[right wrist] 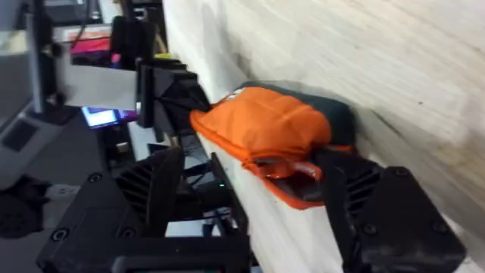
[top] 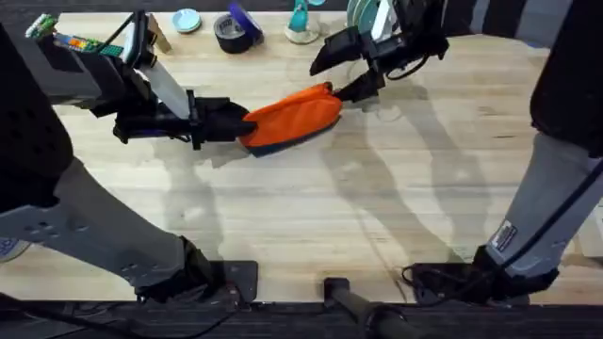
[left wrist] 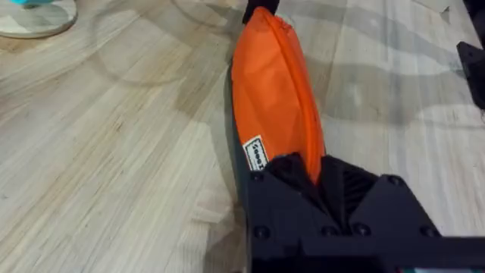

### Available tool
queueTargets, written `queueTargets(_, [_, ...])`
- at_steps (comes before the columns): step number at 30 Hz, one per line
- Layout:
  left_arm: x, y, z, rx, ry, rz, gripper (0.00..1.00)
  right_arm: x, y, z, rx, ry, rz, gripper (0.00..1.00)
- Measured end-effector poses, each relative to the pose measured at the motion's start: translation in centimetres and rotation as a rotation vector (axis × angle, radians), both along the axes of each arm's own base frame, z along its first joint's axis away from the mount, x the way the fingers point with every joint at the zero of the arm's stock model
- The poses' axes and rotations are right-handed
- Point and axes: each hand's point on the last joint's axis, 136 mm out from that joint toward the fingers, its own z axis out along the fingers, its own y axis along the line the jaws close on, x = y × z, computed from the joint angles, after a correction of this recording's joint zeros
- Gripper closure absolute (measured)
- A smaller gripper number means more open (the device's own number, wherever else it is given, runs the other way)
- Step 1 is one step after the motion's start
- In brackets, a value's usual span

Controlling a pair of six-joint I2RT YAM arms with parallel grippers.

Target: Unzip the bag, pick up the pens from the table one at a time and place them inside, then zip the bag closed.

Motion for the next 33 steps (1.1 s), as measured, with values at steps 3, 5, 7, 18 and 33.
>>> queueTargets(3, [0.0, 0.0, 0.0, 0.000, 0.002, 0.001, 0.959, -0.1, 0.0, 0.6, 0.040, 0.013, 0.000, 0.005])
queueTargets(5, [0.0, 0.0, 0.0, 0.000, 0.002, 0.000, 0.959, -0.1, 0.1, 1.0, 0.063, 0.020, 0.002, 0.005])
queueTargets(7, [0.0, 0.0, 0.0, 0.000, 0.002, 0.000, 0.959, -0.2, 0.2, 1.5, 0.095, 0.028, 0.007, 0.005])
queueTargets(18, [0.0, 0.0, 0.0, 0.001, 0.002, 0.001, 0.959, -1.0, 0.9, 4.5, 0.268, 0.068, 0.041, 0.005])
queueTargets(33, [0.0, 0.0, 0.0, 0.000, 0.003, 0.001, 0.959, -2.2, 1.3, 10.3, 0.310, -0.089, 0.087, 0.006])
